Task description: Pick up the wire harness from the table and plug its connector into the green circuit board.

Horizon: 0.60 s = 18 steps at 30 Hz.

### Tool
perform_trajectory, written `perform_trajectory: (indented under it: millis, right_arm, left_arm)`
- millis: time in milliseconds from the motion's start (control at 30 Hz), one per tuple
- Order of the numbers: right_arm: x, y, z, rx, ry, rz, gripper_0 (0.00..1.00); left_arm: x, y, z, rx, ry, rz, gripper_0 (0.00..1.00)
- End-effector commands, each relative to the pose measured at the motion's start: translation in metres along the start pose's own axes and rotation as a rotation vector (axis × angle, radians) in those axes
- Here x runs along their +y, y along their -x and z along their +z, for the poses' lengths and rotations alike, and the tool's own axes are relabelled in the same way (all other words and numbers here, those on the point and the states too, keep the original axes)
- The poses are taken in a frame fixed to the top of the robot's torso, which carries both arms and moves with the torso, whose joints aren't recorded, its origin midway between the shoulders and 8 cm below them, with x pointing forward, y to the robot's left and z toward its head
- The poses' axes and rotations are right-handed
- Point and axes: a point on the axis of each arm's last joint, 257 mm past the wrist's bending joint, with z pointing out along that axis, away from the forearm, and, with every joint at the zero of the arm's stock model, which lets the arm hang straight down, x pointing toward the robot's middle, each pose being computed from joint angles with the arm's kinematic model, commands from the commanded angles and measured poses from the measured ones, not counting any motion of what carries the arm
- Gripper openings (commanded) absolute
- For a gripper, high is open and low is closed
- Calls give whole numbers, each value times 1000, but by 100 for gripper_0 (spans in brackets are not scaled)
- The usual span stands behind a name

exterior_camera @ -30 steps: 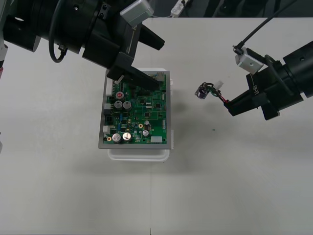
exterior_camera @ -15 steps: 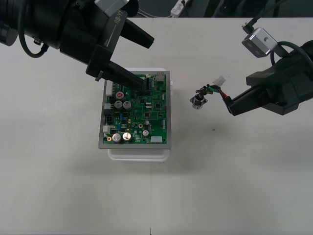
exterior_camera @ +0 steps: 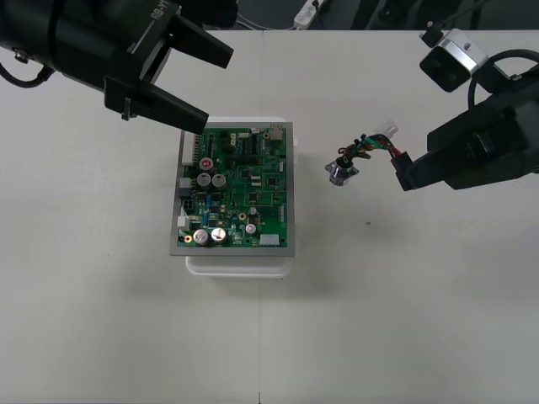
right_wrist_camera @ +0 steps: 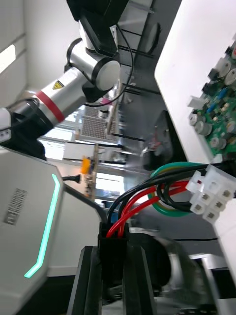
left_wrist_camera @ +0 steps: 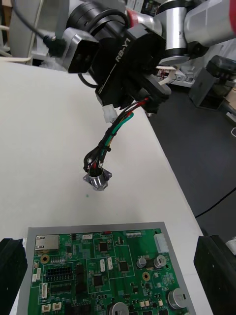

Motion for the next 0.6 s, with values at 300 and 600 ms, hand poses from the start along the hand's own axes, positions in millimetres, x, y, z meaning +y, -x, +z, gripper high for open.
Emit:
perform_trajectory:
  millis: [300,600]
  right_arm:
    - [22,-4,-5,33,62,66,0]
    - [31,-8,-1,44,128,111,0]
  left_arm:
    - [-28,-4,-41,-15,-35,27,100]
    - [-40,4,-60,-47,-46,33,100]
